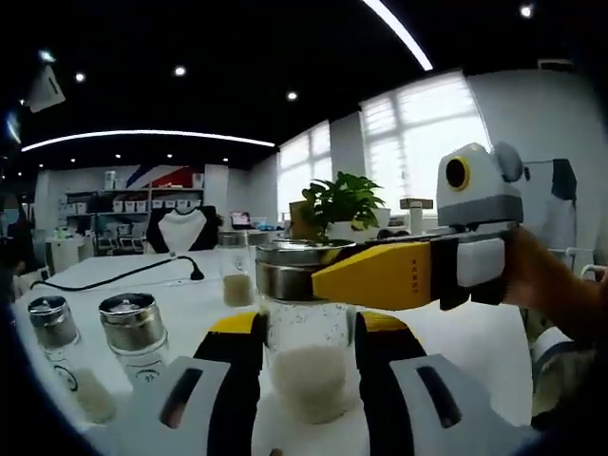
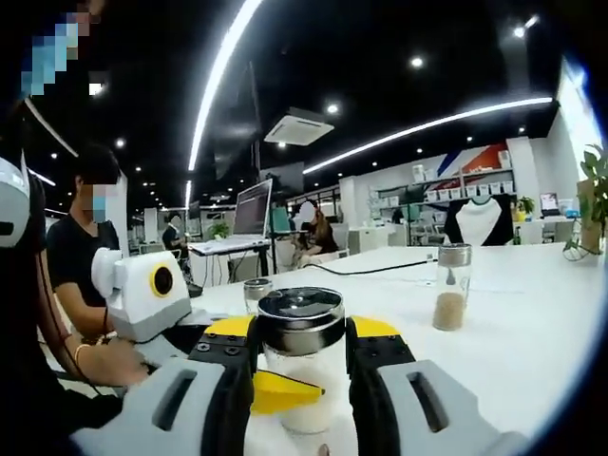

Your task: Rotate the seasoning bottle until the label or dispensing opening points toward the visible target arrow and the bottle remains upright within the marked orientation range

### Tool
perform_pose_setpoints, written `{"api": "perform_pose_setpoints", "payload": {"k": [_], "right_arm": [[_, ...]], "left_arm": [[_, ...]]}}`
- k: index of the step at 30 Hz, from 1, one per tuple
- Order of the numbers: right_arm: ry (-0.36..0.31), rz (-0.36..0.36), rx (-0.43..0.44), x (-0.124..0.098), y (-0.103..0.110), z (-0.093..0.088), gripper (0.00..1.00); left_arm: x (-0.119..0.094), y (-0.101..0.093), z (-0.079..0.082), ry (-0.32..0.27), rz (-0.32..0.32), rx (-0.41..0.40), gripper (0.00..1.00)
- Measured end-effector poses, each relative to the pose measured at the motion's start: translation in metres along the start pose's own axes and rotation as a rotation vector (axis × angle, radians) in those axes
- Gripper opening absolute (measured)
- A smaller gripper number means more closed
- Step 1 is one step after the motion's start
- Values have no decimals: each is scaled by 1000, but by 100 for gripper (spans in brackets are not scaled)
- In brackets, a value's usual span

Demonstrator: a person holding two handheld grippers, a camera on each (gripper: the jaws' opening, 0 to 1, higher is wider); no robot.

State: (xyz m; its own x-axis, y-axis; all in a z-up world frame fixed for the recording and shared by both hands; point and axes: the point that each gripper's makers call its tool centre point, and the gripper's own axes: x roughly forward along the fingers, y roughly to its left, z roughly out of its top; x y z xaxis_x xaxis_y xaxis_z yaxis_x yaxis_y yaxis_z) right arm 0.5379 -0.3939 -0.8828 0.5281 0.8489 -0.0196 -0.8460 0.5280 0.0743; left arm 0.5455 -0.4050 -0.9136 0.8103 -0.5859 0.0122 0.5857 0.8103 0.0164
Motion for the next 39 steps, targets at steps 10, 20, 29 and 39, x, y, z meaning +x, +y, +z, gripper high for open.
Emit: {"api": "perform_pose_setpoints", "payload": {"k": [10, 20, 29, 39], "right_arm": [[21, -187, -146, 8, 5, -2, 34], [29, -309, -182, 19, 1, -3, 40], [35, -353, -119, 28, -8, -3, 40], [-24, -292, -118, 29, -8, -3, 39]], "left_arm": [[-3, 10, 0, -44, 220, 13, 40], [-3, 12, -2, -40, 247, 75, 41], [-4, 12, -2, -35, 248, 86, 41], [-3, 13, -4, -7, 197, 117, 41]]}}
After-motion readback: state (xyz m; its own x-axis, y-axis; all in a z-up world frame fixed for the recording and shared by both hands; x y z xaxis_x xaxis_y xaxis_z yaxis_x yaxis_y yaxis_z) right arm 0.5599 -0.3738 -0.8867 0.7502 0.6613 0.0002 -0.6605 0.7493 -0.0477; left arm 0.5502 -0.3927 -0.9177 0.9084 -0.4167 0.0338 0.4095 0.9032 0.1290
